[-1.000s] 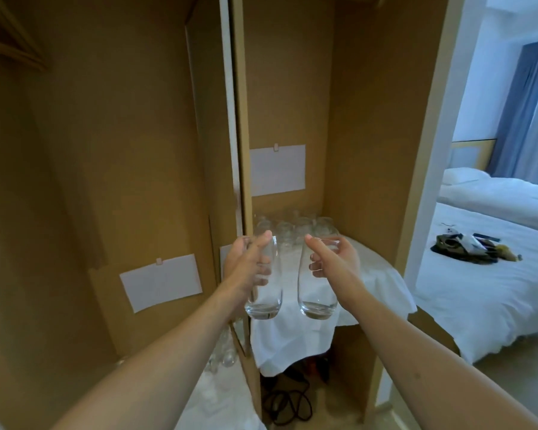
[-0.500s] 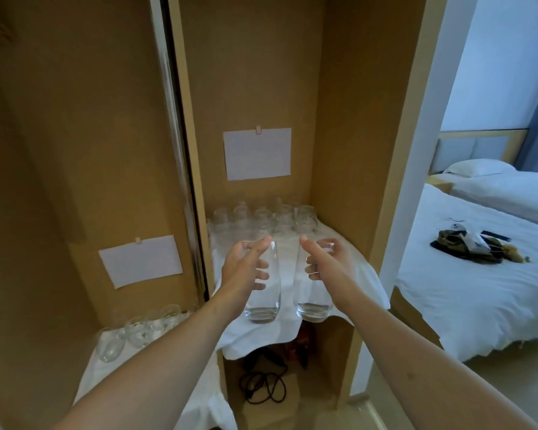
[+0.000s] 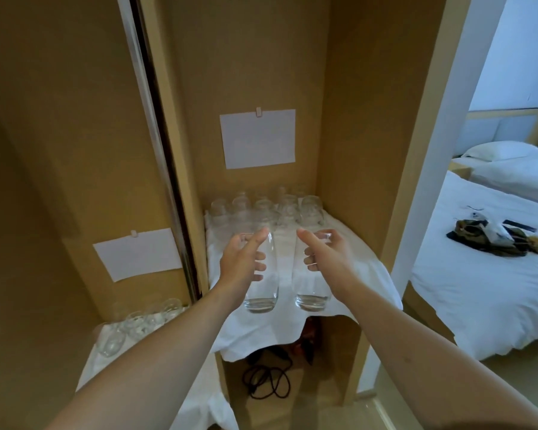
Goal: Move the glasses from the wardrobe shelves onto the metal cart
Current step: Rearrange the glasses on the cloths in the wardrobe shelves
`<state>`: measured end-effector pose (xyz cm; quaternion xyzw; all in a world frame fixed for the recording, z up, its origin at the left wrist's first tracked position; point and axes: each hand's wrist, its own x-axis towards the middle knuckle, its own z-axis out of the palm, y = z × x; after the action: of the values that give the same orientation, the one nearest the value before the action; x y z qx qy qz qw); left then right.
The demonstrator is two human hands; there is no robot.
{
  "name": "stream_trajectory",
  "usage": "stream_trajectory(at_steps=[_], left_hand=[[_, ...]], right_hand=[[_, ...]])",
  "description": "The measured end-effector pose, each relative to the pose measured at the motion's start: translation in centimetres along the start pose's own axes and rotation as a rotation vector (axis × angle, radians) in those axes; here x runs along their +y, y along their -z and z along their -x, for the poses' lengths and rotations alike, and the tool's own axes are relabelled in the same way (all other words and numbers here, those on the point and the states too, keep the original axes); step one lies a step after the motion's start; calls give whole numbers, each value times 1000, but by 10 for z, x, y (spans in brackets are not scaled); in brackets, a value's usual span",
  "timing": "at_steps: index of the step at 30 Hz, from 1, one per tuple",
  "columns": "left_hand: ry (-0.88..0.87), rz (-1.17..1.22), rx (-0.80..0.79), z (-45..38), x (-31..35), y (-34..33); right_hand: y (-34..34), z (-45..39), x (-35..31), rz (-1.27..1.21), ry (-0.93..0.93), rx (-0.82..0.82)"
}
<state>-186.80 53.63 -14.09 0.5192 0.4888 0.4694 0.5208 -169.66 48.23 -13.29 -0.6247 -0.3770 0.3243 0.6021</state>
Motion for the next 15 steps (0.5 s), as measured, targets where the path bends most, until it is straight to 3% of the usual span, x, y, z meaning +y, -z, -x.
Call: stream_trajectory(at_steps=[15], left_hand=[[25,-3,57,-160,-44,-25]], right_hand=[[-41,-145,38,180,-35,-49]])
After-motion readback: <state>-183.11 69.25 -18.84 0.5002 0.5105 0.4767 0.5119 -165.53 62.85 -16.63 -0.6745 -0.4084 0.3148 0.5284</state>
